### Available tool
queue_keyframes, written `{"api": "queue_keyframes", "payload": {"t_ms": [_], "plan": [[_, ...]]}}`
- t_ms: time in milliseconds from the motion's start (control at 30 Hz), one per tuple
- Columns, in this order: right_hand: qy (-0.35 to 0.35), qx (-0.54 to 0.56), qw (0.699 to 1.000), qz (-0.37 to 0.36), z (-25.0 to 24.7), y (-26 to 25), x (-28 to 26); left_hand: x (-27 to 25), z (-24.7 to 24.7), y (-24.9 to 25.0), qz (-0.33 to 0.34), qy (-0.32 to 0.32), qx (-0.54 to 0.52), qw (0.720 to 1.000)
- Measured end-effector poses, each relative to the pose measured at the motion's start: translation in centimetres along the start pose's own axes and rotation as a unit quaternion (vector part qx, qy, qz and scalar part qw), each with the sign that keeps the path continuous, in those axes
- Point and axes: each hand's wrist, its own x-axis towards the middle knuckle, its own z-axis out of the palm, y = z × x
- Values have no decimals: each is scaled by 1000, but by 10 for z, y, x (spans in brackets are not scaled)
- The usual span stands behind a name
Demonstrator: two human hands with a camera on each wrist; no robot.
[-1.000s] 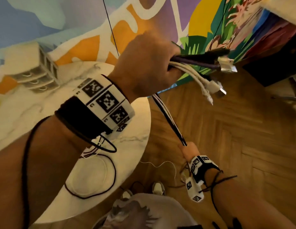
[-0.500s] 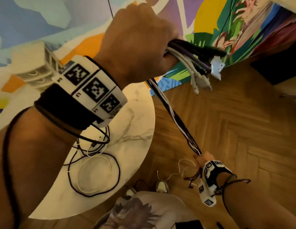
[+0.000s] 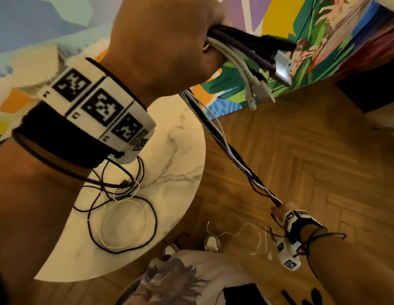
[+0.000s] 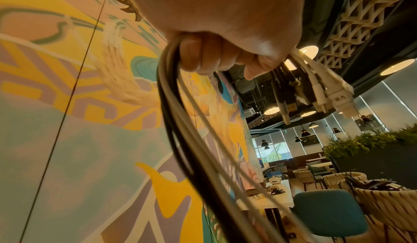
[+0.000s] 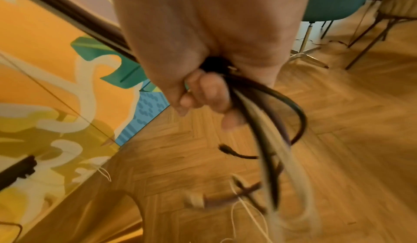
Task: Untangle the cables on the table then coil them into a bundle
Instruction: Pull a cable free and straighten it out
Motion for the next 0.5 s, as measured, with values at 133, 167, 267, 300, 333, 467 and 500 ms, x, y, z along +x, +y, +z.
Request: {"api": "queue_keyframes", "payload": {"t_ms": [133,167,267,300,333,467,500], "plan": [[26,51,998,-17,-6,-21,-14,3,8,14,43,-14,22,999],[40,73,996,-36,-7,-28,-16,4,8,16,54,-17,16,998],[120,206,967,-89,-16,-45,-20,7,11,17,55,-19,9,998],[151,266,946,-105,-22,-52,-23,8,11,15,45,-17,7,999],[181,320,923,-112,-29,-58,-25,8,10,14,34,-13,3,999],[251,440,857,-98,-50,-79,-32,14,9,16,18,16,-13,1000],[244,442,858,-95,-51,-81,-31,14,10,18,24,24,-21,999]]}}
